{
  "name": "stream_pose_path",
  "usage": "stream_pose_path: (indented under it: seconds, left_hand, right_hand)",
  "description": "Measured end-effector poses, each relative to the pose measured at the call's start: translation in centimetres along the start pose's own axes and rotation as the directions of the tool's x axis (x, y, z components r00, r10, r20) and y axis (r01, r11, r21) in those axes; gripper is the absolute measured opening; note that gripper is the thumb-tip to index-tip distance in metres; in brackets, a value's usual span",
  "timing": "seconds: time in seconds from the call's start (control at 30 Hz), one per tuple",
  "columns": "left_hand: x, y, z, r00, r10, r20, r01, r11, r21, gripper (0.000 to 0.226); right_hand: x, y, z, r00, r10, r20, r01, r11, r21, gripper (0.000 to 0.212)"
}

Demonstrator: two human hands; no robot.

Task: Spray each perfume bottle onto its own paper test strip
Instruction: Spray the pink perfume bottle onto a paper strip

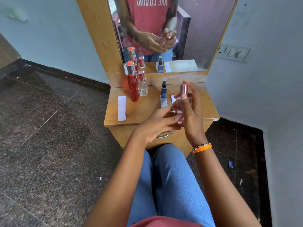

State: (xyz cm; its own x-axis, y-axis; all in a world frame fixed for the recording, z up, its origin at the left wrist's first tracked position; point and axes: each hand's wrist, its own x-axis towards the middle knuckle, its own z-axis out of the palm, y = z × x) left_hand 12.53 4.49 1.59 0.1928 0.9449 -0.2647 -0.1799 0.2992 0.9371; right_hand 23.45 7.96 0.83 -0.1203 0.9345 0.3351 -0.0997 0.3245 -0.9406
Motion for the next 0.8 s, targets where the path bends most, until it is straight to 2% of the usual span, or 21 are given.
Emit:
stream_pose_path:
  seconds: [0.1, 0.3, 0.43, 0.57, 0.67, 0.73, 0.8]
  left_hand:
    - [0.1, -0.1, 0.2, 0.996, 0.046, -0.081, -0.044, 0.998, 0.033, 0.026]
    - [0.1, -0.6, -0.1, 0.959, 0.154, -0.237, -0.091, 0.962, 0.257, 0.020]
    - [0.4, -0.9, 0.2, 0.926, 0.219, -0.307, -0.088, 0.917, 0.389, 0.022]
    - [0.5, -1.0, 0.1, 0.923, 0.212, -0.321, -0.076, 0.919, 0.388, 0.023]
    - [0.5, -0.8, -0.1, 0.917, 0.227, -0.328, -0.096, 0.923, 0.371, 0.024]
    - [0.5, -0.7, -0.4, 0.911, 0.241, -0.335, -0.111, 0.925, 0.363, 0.024]
    - [0.6, -0.8, -0.6, 0.912, 0.245, -0.330, -0.118, 0.925, 0.362, 0.027]
  right_hand:
    - [0.0, -0.2, -0.2, 1.000, 0.008, 0.010, -0.009, 1.000, 0.027, 0.031]
    - [1.4, -0.3, -2.2, 0.992, 0.100, 0.076, -0.107, 0.990, 0.094, 0.020]
    - [2.0, -0.5, -3.0, 0.990, 0.136, 0.037, -0.139, 0.986, 0.095, 0.020]
    - [1.8, -0.8, -2.8, 0.988, 0.148, 0.033, -0.149, 0.987, 0.058, 0.033]
    - [1.2, -0.8, -2.8, 0.975, 0.193, 0.107, -0.193, 0.981, -0.004, 0.044]
    - [0.9, -0.6, -3.0, 0.952, 0.234, 0.199, -0.224, 0.972, -0.068, 0.040]
    - [0.7, -0.2, -3.1, 0.938, 0.256, 0.235, -0.226, 0.963, -0.148, 0.031]
